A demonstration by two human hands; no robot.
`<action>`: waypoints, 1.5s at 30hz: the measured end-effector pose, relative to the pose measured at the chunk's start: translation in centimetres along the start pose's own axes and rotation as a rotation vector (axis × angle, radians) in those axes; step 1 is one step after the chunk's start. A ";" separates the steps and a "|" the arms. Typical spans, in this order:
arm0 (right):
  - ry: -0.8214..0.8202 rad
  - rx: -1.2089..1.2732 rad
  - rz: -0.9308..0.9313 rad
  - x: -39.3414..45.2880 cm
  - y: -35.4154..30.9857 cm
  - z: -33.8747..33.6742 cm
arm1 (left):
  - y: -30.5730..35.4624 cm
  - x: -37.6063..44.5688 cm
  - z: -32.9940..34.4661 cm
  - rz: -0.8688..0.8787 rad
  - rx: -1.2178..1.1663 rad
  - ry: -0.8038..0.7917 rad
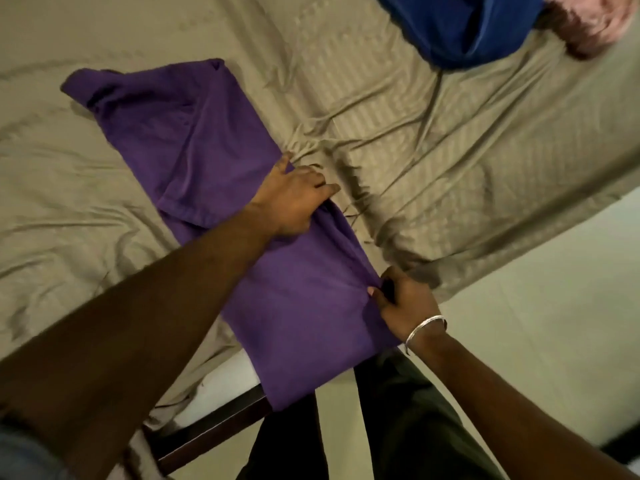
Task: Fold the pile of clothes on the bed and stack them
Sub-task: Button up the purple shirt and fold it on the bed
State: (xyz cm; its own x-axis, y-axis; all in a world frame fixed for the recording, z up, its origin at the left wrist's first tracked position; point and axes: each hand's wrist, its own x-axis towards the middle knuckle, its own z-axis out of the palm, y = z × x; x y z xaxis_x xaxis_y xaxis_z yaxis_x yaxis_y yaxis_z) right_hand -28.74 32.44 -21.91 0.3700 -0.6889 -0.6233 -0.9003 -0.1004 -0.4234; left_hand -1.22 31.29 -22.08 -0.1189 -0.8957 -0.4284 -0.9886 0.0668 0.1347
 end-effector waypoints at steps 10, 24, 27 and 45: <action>0.348 -0.053 -0.295 -5.4 3.3 0.8 | -1.0 -3.1 0.7 0.031 0.041 -0.050; 0.240 -0.304 -0.388 -9.6 8.1 6.5 | 0.4 -4.7 5.0 -0.015 0.077 0.065; 0.095 -0.258 -0.399 -10.0 7.6 7.5 | 1.6 -7.7 6.1 -0.102 0.064 0.127; 0.080 0.317 0.119 -7.2 5.0 3.4 | 19.3 -24.0 12.6 -1.363 -1.259 0.058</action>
State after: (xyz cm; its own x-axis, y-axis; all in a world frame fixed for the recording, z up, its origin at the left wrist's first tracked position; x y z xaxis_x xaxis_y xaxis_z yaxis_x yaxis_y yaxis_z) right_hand -35.10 39.30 -21.76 0.2362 -0.7378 -0.6323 -0.8157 0.2030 -0.5416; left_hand -18.62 59.64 -20.39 0.6311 -0.0569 -0.7736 0.2594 -0.9244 0.2796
